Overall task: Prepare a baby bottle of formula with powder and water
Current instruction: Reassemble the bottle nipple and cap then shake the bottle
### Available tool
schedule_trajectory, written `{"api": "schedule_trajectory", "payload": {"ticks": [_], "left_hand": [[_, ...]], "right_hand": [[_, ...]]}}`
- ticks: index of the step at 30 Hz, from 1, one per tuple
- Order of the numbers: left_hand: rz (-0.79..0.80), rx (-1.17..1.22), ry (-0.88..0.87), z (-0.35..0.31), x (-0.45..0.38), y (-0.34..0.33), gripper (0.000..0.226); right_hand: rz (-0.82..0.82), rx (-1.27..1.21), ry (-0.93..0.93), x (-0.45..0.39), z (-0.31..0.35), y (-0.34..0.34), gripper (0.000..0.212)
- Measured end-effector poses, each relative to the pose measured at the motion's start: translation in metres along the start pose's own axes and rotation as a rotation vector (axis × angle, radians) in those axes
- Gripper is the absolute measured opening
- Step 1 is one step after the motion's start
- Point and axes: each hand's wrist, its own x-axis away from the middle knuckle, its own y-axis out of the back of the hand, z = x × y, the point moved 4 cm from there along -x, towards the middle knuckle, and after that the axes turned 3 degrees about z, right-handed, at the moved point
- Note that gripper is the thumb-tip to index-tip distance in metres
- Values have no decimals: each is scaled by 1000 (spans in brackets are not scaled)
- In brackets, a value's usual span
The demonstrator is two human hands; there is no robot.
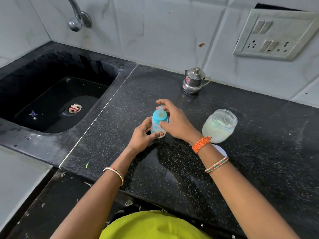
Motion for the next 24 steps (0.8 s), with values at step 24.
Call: {"api": "schedule_trajectory", "payload": {"ticks": [24], "left_hand": [[-24, -90, -29, -4, 2, -1, 52]], "right_hand": [[-207, 232, -126, 6, -20, -7, 60]]}}
